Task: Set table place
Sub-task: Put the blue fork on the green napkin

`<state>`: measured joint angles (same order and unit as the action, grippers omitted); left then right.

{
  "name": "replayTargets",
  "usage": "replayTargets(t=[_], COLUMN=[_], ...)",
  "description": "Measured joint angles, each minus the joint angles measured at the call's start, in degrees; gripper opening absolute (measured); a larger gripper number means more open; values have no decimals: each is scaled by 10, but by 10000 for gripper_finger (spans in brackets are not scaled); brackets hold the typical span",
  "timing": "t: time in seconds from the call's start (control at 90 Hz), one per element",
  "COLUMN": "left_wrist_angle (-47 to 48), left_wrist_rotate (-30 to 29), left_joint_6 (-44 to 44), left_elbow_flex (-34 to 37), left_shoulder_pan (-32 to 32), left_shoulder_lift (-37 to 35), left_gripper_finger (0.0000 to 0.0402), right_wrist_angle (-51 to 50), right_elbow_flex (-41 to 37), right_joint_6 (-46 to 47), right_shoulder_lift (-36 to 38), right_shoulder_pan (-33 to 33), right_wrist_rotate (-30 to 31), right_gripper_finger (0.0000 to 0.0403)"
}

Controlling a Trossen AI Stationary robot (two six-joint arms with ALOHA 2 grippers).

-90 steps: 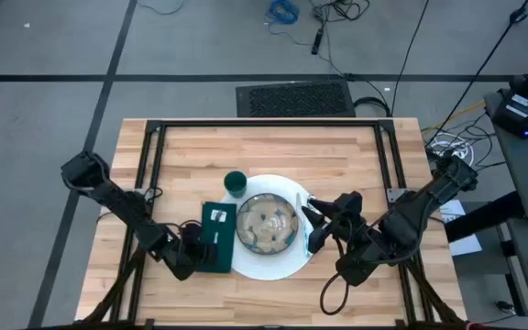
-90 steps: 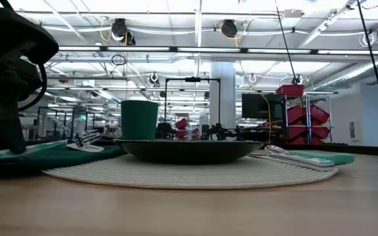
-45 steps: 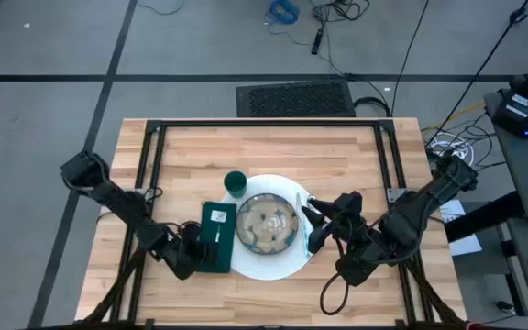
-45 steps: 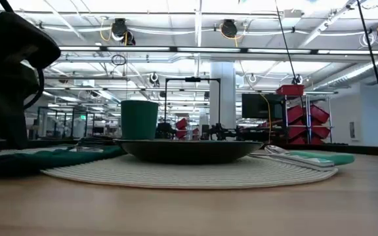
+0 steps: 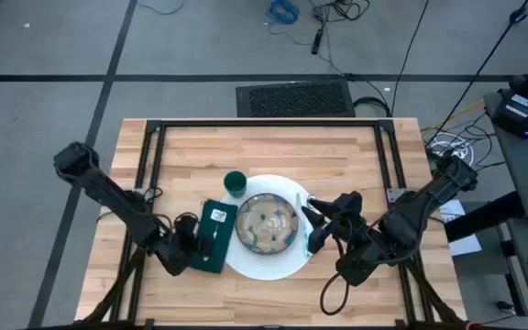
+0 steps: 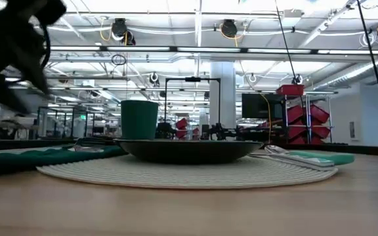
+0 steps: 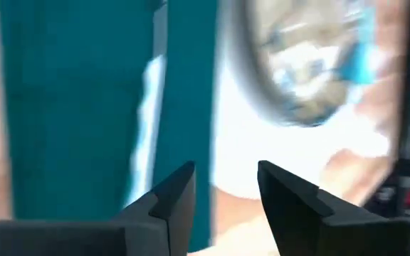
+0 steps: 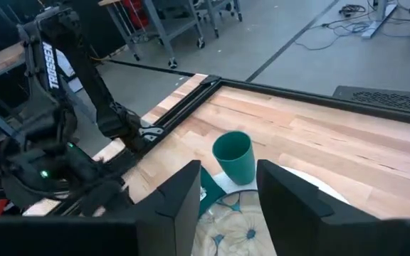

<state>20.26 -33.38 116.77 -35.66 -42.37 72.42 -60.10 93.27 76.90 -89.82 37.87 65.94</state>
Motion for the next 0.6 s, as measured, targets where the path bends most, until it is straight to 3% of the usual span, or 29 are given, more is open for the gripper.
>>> replayTargets(t=[0.1, 0.178, 0.289, 0.433, 0.6], left_wrist_angle=[0, 4, -2, -4, -13], left_wrist_rotate=[-75, -83, -44, 8, 77], left_joint_6=[-65, -124, -190, -261, -321], left_elbow_flex=[-1, -1, -1, -1, -1], left_shoulder_pan=[14, 42, 97, 152, 192], left_shoulder_lift=[-17, -18, -11, 1, 15], left_gripper_finger=[136, 131, 95, 16, 1], right_wrist_angle=[0, 0, 0, 0, 0], right_elbow_flex=[0, 0, 0, 0, 0], right_joint_6=[0, 0, 0, 0, 0], right_shoulder_lift=[0, 0, 0, 0, 0], right_shoulder_pan=[-2, -4, -4, -4, -4], right_wrist_rotate=[1, 1, 2, 2, 1], right_gripper_finger=[125, 125, 125, 125, 125])
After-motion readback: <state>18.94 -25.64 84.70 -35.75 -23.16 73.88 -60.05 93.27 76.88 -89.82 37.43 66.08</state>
